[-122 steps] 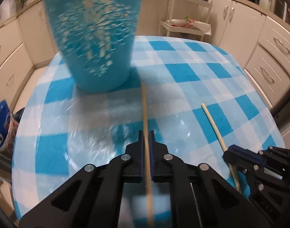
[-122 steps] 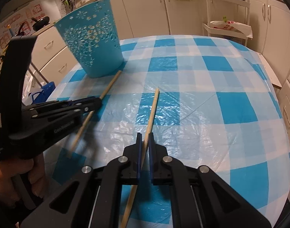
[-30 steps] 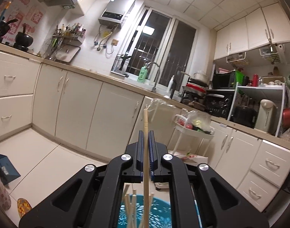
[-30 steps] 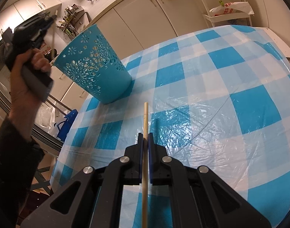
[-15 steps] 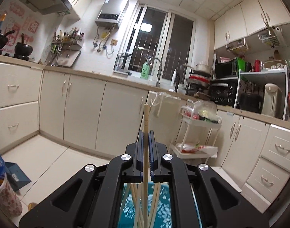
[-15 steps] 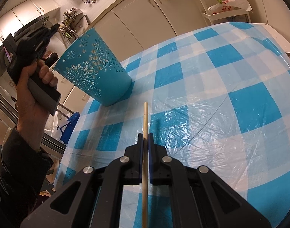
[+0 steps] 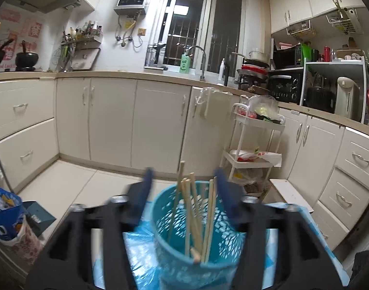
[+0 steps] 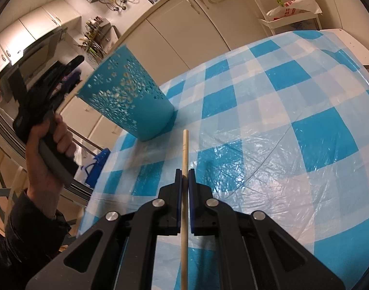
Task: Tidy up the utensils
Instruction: 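Carry the right gripper's chopstick over the teal cup and open to drop it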
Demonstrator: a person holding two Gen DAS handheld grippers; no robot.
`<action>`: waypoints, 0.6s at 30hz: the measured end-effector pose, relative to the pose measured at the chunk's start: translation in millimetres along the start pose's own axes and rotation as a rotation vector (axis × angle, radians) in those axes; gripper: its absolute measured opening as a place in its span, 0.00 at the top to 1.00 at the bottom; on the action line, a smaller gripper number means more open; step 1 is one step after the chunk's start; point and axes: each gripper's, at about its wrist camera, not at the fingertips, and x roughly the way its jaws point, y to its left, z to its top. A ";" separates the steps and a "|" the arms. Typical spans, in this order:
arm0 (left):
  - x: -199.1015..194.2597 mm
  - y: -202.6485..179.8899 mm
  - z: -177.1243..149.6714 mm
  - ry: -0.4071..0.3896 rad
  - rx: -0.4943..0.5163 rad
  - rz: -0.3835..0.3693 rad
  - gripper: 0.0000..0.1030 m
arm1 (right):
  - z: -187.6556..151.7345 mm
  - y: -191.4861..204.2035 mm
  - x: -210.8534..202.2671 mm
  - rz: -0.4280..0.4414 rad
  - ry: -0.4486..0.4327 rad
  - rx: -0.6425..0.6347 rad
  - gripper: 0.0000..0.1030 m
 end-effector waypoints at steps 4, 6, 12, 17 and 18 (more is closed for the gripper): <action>-28.8 9.3 -6.7 0.013 -0.018 0.012 0.34 | 3.2 5.8 -8.8 0.032 -0.041 -0.006 0.94; -48.3 15.4 -17.4 0.005 -0.035 0.025 0.29 | 9.7 13.1 -14.1 0.060 -0.064 -0.001 0.94; -90.5 27.7 -74.7 0.042 -0.077 0.059 0.20 | 59.1 60.9 -32.6 0.158 -0.177 -0.061 0.94; -94.5 39.2 -114.6 0.102 -0.174 0.036 0.17 | 125.0 111.9 -22.8 0.229 -0.258 -0.107 0.94; -94.2 42.0 -120.5 0.110 -0.200 0.027 0.17 | 136.3 121.9 -19.3 0.230 -0.274 -0.122 0.94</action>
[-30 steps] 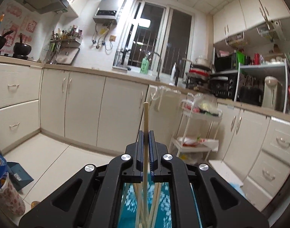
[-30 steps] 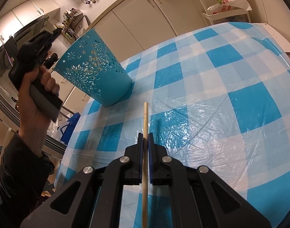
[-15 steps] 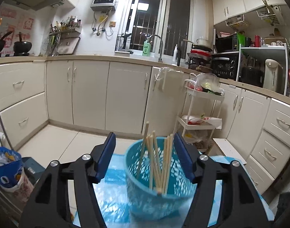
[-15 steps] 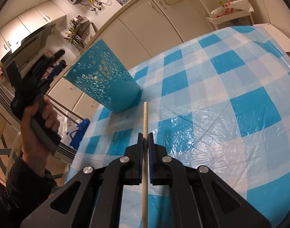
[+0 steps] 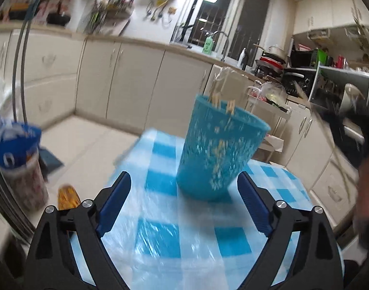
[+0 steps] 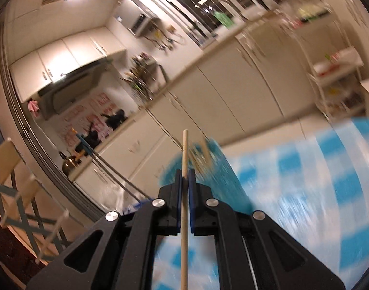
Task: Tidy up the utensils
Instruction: 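Carry the right gripper's chopstick over the teal cup and open to drop it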
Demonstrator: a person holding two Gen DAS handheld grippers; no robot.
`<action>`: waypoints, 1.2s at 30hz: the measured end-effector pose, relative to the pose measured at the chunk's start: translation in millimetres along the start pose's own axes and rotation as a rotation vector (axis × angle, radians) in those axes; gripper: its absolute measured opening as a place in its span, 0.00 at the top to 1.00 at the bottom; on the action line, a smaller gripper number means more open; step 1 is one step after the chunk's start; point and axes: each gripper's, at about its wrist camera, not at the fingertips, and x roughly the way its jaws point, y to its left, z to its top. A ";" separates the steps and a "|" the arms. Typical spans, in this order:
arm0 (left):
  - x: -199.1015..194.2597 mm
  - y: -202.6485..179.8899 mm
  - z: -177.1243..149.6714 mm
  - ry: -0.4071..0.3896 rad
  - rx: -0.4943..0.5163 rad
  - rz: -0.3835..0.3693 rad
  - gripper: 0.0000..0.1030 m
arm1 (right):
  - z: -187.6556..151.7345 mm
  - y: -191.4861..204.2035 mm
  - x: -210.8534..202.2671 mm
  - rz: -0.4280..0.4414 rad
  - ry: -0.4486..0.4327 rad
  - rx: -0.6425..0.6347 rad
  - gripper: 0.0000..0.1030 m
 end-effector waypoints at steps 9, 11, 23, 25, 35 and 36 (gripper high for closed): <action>4.5 22.6 -6.2 -0.009 -0.152 -0.056 0.13 | 64.4 27.3 118.5 -0.125 -0.054 -0.119 0.94; 7.1 26.7 -5.9 -0.010 -0.179 -0.060 0.12 | 62.0 21.0 138.2 -0.168 -0.025 -0.119 0.94; 13.2 40.9 -9.1 0.007 -0.244 -0.082 0.12 | 32.9 8.9 154.7 -0.285 0.106 -0.197 0.94; 15.5 41.9 -9.3 0.018 -0.251 -0.080 0.12 | 28.2 8.9 141.6 -0.276 0.100 -0.185 0.94; -2.4 11.3 1.3 0.092 -0.110 0.012 0.08 | -73.3 15.6 -17.6 -0.338 0.126 -0.151 0.41; -11.1 2.2 4.5 0.102 -0.068 0.033 0.07 | -84.4 14.7 -31.0 -0.375 0.142 -0.141 0.33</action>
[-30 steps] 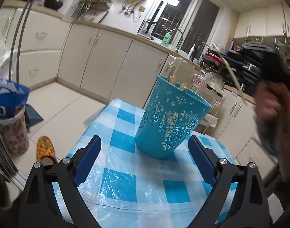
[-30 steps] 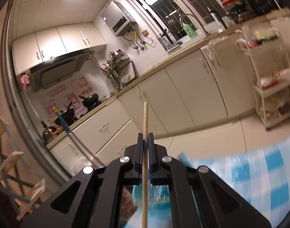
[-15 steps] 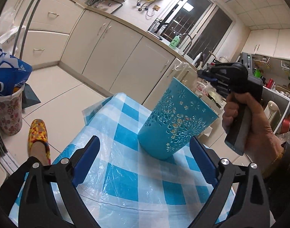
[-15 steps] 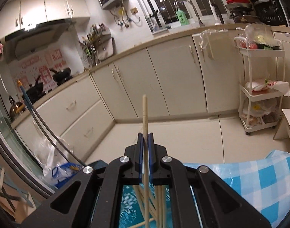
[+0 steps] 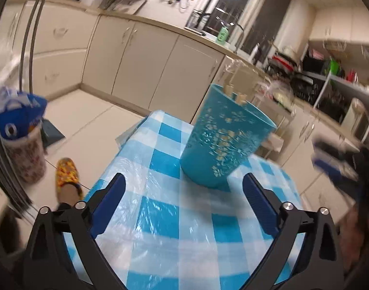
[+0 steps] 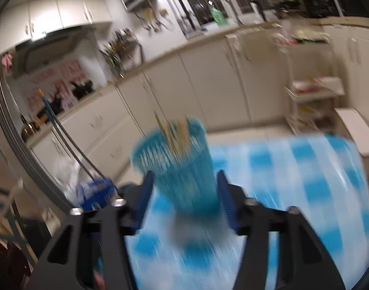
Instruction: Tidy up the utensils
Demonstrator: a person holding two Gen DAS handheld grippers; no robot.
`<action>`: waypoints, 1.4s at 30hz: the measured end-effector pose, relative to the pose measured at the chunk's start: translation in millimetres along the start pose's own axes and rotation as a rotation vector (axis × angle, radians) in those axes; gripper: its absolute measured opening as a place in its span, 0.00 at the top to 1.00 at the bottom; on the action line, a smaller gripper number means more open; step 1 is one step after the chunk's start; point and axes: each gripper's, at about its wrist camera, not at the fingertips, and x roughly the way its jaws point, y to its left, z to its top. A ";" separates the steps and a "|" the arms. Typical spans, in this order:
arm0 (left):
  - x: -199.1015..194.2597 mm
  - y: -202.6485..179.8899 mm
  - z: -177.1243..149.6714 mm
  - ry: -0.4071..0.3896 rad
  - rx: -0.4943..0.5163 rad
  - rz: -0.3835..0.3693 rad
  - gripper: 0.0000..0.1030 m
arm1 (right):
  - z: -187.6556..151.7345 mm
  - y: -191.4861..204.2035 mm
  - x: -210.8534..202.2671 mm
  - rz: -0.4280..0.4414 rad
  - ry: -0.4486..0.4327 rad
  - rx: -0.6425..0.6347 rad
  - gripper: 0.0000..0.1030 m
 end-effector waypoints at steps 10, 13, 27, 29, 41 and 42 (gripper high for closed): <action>-93.4 -58.4 2.0 0.101 0.213 0.143 0.07 | -59.9 9.8 -104.1 -0.157 0.051 0.009 0.07; -123.0 -71.4 -6.3 0.122 0.262 0.209 0.07 | -60.8 25.3 -131.5 -0.150 0.018 -0.015 0.07; -214.2 -78.7 -20.9 0.154 0.242 0.260 0.07 | -116.0 68.4 -208.2 -0.186 -0.045 -0.032 0.07; -224.9 -77.3 -24.3 0.142 0.237 0.267 0.07 | -126.8 72.9 -210.6 -0.188 -0.037 -0.047 0.07; -255.2 -85.7 -36.6 0.088 0.267 0.279 0.07 | -136.0 84.2 -225.0 -0.165 -0.062 -0.067 0.07; -256.4 -86.1 -36.6 0.086 0.267 0.278 0.07 | -136.3 84.5 -224.8 -0.166 -0.062 -0.068 0.07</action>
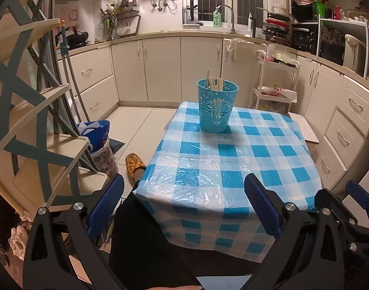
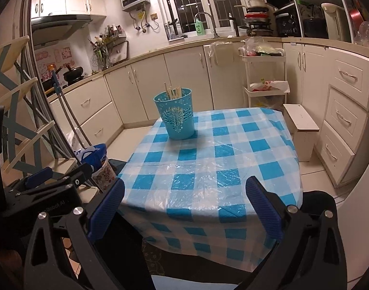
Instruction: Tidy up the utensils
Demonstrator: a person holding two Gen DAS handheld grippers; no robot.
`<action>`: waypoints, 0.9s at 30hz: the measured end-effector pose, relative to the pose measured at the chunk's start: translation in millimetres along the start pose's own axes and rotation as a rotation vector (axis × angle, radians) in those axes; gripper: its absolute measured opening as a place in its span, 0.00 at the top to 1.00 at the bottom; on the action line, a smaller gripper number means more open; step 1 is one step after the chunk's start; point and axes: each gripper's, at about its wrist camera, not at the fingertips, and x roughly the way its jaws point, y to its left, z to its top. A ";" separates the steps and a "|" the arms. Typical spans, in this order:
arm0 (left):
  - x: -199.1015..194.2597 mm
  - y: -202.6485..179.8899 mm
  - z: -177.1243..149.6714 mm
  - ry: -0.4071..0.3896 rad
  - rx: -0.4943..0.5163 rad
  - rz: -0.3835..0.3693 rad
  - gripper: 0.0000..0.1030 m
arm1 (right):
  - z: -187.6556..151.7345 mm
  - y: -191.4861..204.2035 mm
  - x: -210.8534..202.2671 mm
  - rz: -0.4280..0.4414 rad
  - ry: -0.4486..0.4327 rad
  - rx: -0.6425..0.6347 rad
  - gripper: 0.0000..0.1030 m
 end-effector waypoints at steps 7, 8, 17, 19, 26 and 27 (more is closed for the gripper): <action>1.8 -4.2 -2.4 0.007 0.018 -0.001 0.07 | -0.4 3.1 -2.0 -0.001 -0.003 -0.012 0.07; 2.2 -4.4 -2.7 0.008 0.018 -0.001 0.07 | -0.6 3.1 -1.8 -0.001 -0.003 -0.013 0.07; 3.8 -2.2 -4.3 0.021 0.011 -0.013 0.07 | 0.6 2.3 -1.7 -0.005 -0.004 -0.015 0.07; 4.1 -1.7 -4.2 0.024 0.010 -0.019 0.07 | 0.6 2.2 -1.7 -0.005 -0.005 -0.015 0.07; 5.0 7.8 -7.8 0.028 -0.045 -0.063 0.07 | 0.3 1.7 -1.3 -0.004 -0.002 -0.012 0.07; 4.9 8.4 -8.5 0.024 -0.045 -0.053 0.07 | 0.3 1.2 -0.7 -0.003 -0.001 -0.010 0.07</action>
